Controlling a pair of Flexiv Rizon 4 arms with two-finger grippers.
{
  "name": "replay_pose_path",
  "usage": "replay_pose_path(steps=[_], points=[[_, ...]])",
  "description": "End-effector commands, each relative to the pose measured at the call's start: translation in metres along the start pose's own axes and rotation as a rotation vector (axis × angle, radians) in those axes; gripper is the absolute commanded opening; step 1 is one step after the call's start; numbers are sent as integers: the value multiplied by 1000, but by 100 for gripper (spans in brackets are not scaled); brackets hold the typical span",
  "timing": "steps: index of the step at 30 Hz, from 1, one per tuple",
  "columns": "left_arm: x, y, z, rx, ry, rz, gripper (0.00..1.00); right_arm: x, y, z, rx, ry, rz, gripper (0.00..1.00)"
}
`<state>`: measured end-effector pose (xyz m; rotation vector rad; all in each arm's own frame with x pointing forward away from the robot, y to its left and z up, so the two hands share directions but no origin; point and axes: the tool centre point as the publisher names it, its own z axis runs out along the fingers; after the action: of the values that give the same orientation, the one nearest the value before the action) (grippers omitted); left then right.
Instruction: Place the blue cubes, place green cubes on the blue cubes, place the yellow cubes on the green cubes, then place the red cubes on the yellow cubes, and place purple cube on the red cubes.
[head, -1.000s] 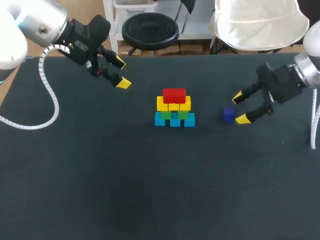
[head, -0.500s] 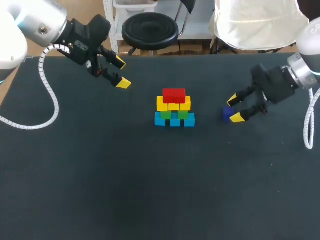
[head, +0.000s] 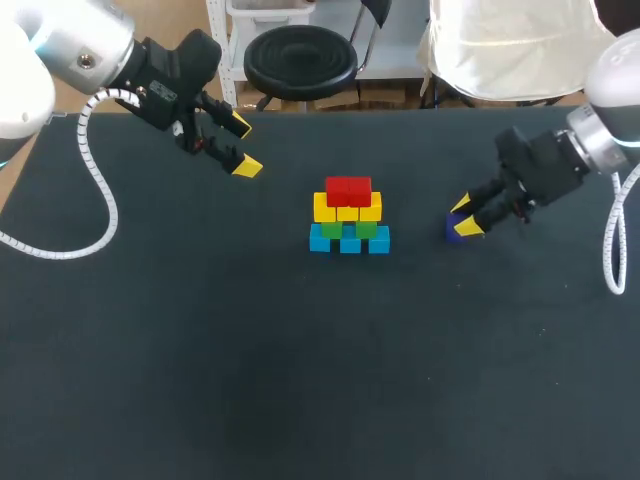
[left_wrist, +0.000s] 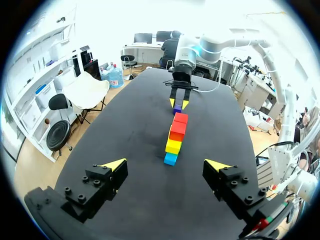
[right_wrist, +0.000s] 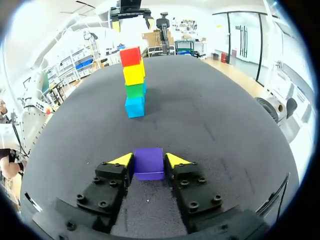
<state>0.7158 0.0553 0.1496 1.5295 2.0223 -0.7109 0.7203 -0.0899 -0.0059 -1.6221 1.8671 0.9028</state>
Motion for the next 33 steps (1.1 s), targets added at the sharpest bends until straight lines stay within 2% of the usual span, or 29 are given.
replay_pose_path(steps=[1,11,19,22,33], points=[[1,0,0,0,-5,3,100,0,1,0,4,3,2,0],[1,0,0,0,-5,3,100,-25,12,-26,36,2,20,0],[1,0,0,0,-5,3,100,-45,20,-31,41,18,50,0],[1,0,0,0,-5,3,100,-57,23,-33,12,12,33,0],[1,0,0,0,-5,3,100,-57,23,-33,12,12,33,0]])
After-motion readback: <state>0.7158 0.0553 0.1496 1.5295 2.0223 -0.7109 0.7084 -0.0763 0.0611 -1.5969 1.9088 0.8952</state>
